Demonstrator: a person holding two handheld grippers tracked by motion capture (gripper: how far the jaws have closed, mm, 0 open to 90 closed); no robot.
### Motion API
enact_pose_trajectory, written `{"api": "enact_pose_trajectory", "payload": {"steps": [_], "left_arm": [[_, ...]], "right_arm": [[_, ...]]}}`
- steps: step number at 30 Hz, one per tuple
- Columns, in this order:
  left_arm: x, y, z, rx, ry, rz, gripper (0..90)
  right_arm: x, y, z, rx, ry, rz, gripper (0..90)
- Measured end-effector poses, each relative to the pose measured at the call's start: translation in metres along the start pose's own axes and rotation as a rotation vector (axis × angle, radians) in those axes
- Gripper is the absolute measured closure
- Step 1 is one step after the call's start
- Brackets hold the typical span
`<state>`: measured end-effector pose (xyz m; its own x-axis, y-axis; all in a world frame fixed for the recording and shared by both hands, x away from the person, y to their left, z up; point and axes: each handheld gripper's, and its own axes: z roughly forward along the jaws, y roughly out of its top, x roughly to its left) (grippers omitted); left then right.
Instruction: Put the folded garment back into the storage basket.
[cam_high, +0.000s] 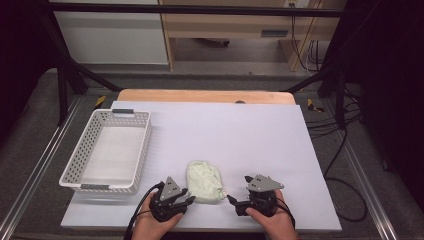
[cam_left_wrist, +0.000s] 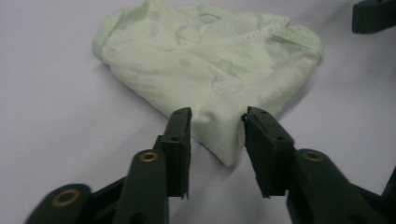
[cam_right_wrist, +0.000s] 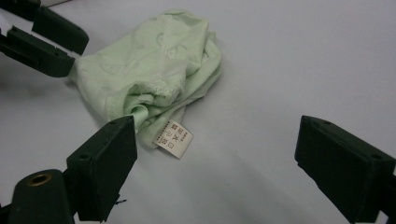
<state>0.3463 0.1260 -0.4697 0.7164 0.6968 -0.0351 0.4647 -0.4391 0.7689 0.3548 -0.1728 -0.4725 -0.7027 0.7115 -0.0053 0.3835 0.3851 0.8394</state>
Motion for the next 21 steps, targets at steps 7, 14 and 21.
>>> {"api": "enact_pose_trajectory", "payload": {"steps": [7,14,21], "left_arm": [[0.004,0.015,-0.001,-0.015,0.041,0.008,43.1],[0.005,0.038,-0.002,-0.004,0.072,0.029,36.7],[0.015,0.051,0.01,0.025,0.122,0.007,23.1]], "right_arm": [[0.002,0.001,0.001,0.003,0.015,-0.016,13.2],[0.003,0.002,0.0,-0.008,0.024,-0.004,13.2],[0.004,0.002,0.002,0.004,0.022,-0.007,13.2]]}}
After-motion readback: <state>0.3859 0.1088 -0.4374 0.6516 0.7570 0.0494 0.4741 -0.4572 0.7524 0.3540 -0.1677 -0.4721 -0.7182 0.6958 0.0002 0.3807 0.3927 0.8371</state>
